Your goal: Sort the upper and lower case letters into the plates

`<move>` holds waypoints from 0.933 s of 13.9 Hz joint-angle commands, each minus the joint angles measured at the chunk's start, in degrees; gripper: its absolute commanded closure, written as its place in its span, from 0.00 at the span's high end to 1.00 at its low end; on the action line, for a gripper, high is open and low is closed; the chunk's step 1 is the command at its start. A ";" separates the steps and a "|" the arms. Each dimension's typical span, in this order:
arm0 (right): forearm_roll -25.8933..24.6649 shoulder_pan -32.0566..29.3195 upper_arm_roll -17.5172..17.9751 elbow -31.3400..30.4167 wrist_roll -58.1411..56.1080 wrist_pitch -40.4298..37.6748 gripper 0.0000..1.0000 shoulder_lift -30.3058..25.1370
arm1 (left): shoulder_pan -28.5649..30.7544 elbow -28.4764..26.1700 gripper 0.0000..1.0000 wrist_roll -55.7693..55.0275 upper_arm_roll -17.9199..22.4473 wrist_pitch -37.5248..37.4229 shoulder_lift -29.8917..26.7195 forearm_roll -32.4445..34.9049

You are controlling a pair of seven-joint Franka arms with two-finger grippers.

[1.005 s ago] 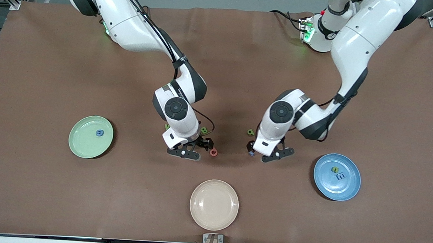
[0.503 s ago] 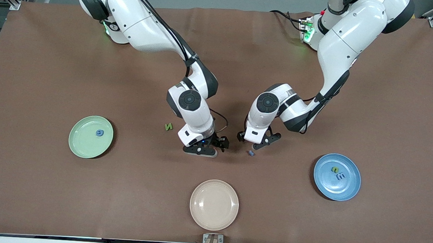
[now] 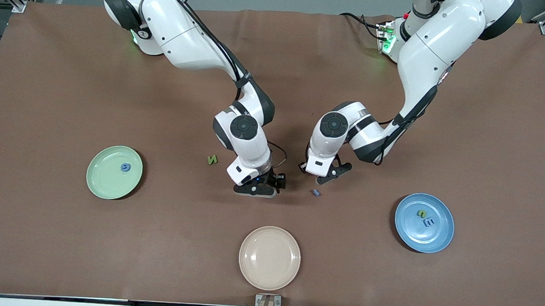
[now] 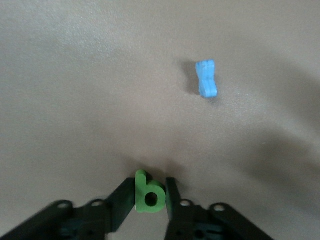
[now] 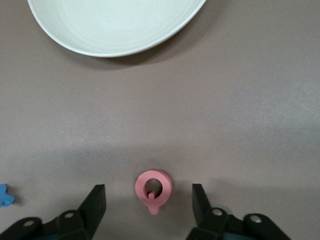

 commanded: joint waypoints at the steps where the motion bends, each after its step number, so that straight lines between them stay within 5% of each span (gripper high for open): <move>1: -1.20 0.45 -0.39 1.67 1.00 0.68 0.71 1.75 | 1.50 -1.02 0.00 0.05 0.43 -0.01 -2.24 1.56; 6: -2.44 1.06 -0.47 1.58 1.00 3.22 0.69 3.16 | 10.27 3.63 0.00 21.36 0.25 -8.00 -6.47 1.21; 10: -5.15 0.97 -0.39 1.50 0.91 3.40 0.57 3.42 | 22.39 4.34 0.01 45.97 0.43 -8.10 -5.86 1.56; 12: -5.33 0.97 -0.47 1.50 0.91 3.40 0.52 3.69 | 26.63 6.35 0.16 53.56 0.60 -8.10 -3.24 1.48; 13: -5.34 0.97 -0.47 1.50 0.82 3.40 0.49 3.78 | 27.34 7.06 0.37 54.37 1.04 -7.75 -2.44 1.56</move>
